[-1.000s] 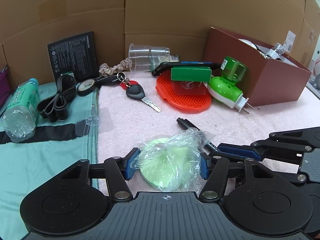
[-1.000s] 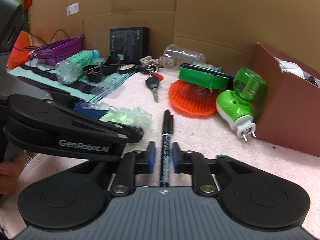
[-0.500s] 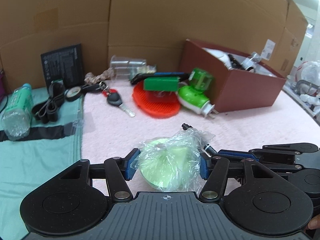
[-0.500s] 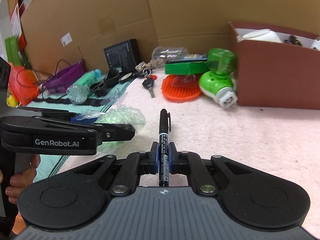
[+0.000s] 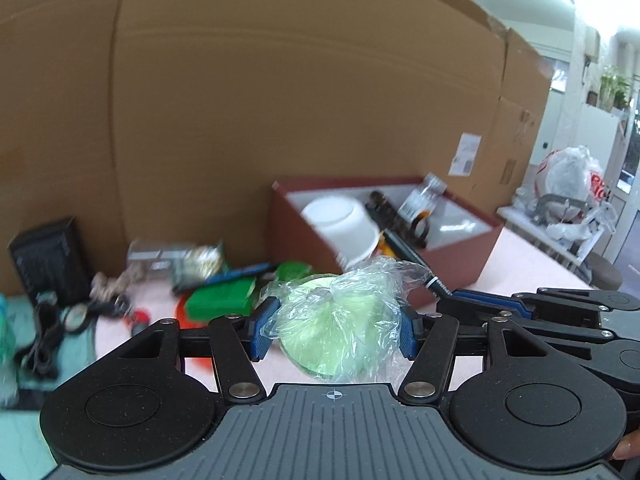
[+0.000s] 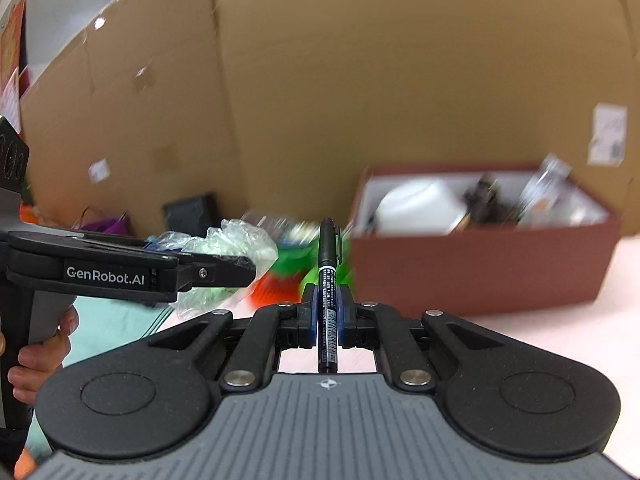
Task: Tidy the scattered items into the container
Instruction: 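Carry the bag and marker in both grippers over the red box, then open both grippers to drop the bag and marker into the red box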
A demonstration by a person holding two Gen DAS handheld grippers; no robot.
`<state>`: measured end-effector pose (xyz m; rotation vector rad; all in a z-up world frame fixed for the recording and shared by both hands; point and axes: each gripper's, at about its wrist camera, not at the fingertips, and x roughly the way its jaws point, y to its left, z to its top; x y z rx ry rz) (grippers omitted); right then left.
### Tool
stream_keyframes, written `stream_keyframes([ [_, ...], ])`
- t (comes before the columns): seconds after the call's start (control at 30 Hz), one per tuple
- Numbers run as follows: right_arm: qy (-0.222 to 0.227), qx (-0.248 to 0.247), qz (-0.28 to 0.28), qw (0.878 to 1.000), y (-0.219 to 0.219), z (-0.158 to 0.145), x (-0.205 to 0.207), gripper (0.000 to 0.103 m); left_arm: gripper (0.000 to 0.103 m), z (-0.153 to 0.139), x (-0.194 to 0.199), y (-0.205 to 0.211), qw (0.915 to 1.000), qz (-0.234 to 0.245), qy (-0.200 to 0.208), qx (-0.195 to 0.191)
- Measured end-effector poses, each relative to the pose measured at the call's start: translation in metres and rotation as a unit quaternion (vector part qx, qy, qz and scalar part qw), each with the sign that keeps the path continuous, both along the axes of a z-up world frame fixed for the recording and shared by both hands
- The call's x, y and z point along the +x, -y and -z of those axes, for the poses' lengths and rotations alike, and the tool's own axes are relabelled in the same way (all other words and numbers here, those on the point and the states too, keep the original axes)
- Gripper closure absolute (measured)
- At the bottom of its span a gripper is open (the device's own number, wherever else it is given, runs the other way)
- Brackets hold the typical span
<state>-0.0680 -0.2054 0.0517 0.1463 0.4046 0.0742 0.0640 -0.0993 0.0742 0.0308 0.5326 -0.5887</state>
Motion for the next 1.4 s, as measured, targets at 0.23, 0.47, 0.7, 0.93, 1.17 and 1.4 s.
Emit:
stream_keyframes([
  [0.23, 0.044, -0.024, 0.070, 0.996, 0.052, -0.035, 0.022, 0.092, 0.043, -0.026, 0.049, 0.057, 0.9998, 0.015, -0.001, -0.016],
  [0.47, 0.037, -0.021, 0.118, 0.992, 0.099, -0.038, 0.067, 0.092, 0.043, -0.014, 0.103, 0.111, 0.9997, 0.005, -0.022, -0.008],
  [0.7, 0.016, -0.004, 0.135, 0.991, 0.129, -0.019, 0.107, 0.092, 0.043, 0.010, 0.136, 0.137, 0.9991, 0.002, -0.041, 0.006],
  [0.93, -0.005, 0.003, 0.142, 0.990, 0.145, 0.002, 0.136, 0.092, 0.028, 0.018, 0.151, 0.147, 0.9993, 0.000, -0.036, 0.015],
  [1.17, 0.006, -0.008, 0.180, 0.984, 0.147, 0.007, 0.131, 0.038, 0.000, 0.015, 0.144, 0.135, 0.9998, -0.014, -0.011, 0.003],
  [1.4, 0.020, -0.015, 0.199, 0.980, 0.144, 0.000, 0.113, 0.006, 0.000, 0.015, 0.139, 0.121, 0.9990, 0.002, -0.036, -0.027],
])
